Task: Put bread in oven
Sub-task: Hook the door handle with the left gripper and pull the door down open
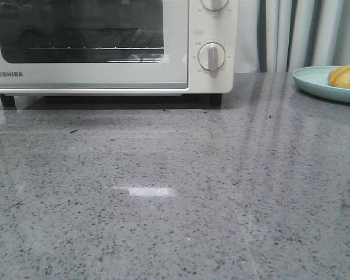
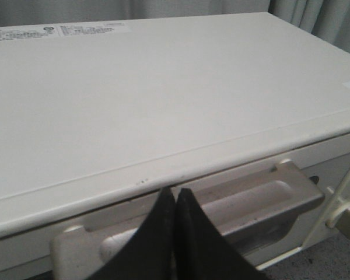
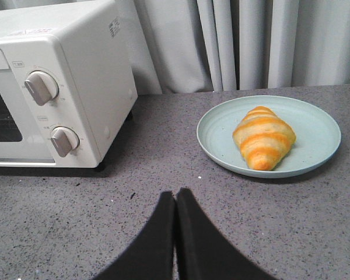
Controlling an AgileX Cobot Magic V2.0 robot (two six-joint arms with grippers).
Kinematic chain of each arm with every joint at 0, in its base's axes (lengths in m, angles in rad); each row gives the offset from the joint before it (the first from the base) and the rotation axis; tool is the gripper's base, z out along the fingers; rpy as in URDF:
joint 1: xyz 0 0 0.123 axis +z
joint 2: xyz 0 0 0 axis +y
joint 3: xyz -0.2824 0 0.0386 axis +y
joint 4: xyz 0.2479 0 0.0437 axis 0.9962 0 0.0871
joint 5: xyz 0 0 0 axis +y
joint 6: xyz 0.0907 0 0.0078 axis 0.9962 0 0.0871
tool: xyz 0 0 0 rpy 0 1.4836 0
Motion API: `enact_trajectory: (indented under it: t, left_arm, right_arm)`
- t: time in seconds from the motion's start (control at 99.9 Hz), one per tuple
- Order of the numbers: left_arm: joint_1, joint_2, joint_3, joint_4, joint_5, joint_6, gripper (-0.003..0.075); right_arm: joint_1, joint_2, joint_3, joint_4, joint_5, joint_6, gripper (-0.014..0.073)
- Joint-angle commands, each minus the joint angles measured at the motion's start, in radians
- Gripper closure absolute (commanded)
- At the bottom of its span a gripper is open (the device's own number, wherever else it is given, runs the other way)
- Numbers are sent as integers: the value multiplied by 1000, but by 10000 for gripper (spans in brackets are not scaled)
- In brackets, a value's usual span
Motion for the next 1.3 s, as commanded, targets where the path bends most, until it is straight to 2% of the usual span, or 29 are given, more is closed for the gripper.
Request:
enact_trajectory:
  t: [0.0, 0.12, 0.37, 0.861, 1.081, 1.291]
  left_arm:
    - [-9, -12, -37, -23, -47, 7, 741]
    - [-9, -9, -37, -5, -25, 8, 742]
    - [-9, -36, -10, 40, 177, 8, 742]
    - [-9, -254, 355, 49, 168, 8, 742]
    - [-9, -269, 433, 51, 123, 8, 742]
    - [-9, -275, 461, 51, 145, 8, 742]
  right_arm:
    - [-2, 17, -27, -14, -71, -8, 652]
    - [-2, 17, -27, -14, -71, -8, 652]
    - [-2, 17, -27, -14, -59, -8, 652]
    - [-2, 17, -27, -8, -40, -8, 652]
    - [-2, 17, -27, -8, -40, -8, 652]
    - [-2, 17, -27, -8, -40, -8, 652]
